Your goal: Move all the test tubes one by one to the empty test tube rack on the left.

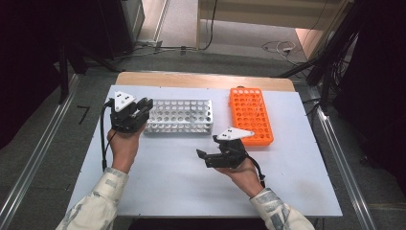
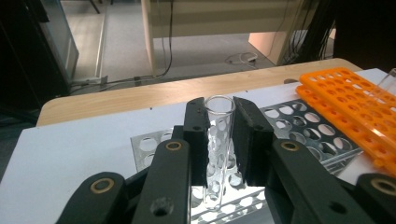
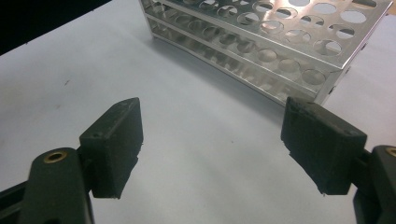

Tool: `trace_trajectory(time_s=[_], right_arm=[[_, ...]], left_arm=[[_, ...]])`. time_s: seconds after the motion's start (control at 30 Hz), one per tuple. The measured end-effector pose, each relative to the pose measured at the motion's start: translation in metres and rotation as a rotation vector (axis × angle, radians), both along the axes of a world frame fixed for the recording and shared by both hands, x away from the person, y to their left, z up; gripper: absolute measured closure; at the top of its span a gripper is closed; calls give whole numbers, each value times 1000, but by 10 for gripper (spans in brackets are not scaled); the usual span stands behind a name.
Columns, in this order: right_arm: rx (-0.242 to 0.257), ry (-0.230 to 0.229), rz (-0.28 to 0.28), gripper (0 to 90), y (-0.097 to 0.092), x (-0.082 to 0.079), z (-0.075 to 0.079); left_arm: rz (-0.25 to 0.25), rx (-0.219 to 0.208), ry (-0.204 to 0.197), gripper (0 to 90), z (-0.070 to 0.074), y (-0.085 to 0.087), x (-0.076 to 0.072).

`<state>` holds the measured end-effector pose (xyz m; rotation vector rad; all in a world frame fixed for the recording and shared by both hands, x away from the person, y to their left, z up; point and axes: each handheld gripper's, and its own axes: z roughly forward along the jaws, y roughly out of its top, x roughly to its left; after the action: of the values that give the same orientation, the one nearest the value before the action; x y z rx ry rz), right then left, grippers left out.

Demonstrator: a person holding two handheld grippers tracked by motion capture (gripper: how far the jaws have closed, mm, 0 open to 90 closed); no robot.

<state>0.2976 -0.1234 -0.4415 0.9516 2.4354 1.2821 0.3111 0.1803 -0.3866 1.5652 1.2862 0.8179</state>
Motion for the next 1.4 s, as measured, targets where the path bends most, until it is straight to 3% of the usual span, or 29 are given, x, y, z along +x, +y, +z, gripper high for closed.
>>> trace_trajectory(time_s=[0.5,0.83,1.4], right_arm=[[6,1,0,198,-1,0,1],[6,-4,2,199,-1,0,1],[3,0,2,201,-1,0,0]], left_arm=[[39,31,1,761,-10,0,11],[48,51,-9,760,-16,-3,12],[64,58,8,759,-39,-7,12]])
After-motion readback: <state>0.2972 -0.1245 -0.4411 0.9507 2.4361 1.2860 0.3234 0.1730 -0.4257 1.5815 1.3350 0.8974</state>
